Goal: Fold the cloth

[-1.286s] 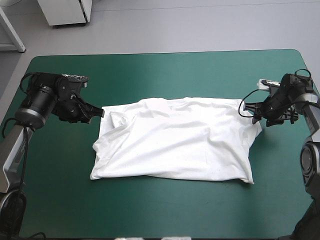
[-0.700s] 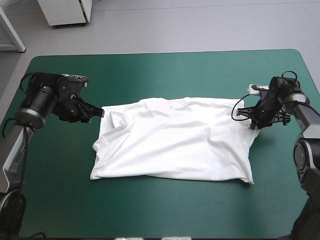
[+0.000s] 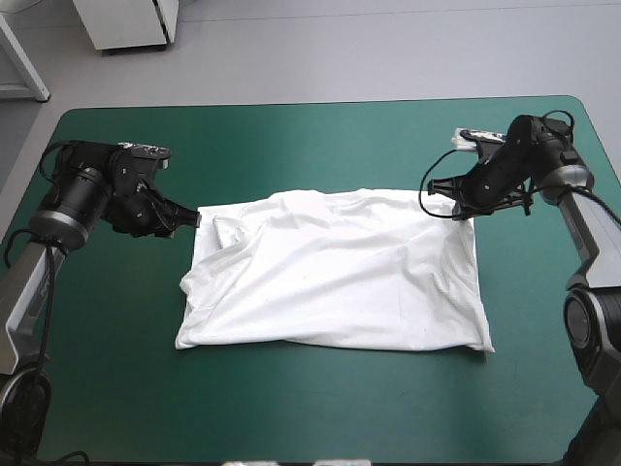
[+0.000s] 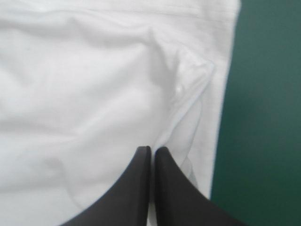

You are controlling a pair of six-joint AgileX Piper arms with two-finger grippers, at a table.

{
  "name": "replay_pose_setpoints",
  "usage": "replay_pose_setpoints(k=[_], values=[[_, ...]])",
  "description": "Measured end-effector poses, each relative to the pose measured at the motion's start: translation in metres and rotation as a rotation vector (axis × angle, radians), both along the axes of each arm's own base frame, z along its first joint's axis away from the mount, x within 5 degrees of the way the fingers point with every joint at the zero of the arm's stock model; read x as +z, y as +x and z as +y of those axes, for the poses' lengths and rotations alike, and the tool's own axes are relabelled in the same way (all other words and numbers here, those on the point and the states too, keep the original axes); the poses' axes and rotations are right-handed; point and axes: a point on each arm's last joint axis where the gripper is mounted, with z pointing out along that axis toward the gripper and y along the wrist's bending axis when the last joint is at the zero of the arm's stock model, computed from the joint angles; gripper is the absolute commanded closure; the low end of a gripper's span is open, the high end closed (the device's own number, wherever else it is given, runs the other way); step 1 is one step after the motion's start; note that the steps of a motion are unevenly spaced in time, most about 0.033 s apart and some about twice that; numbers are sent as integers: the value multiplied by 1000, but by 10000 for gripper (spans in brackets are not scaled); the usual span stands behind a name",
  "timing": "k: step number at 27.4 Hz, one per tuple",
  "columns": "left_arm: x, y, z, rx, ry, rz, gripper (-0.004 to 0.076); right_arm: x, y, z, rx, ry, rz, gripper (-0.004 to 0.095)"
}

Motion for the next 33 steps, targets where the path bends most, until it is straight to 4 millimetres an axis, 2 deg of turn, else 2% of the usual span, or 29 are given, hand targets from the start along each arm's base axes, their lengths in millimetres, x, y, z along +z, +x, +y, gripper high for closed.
replay_pose_setpoints(k=[4,7,14,16,19,23,25,29,33], values=[[0,0,0,0,0,-1,400,3,-3,41,90,82,-5,925],[0,0,0,0,-1,-5,400,-14,-2,65,150,84,32,925],[0,1,0,-1,-2,-9,400,-56,5,92,208,86,136,915],[0,1,0,-1,-2,-9,410,-66,7,96,212,95,162,871],[0,1,0,-1,-2,-9,423,-71,8,97,212,102,175,727],[0,1,0,-1,-2,-9,435,-66,7,99,246,115,180,443],[0,1,0,-1,-2,-11,435,-62,8,101,261,118,174,356],[0,1,0,-1,-2,-12,435,-45,9,102,269,123,127,381],[0,0,0,6,-3,-1,435,-6,-2,95,272,85,30,399]])
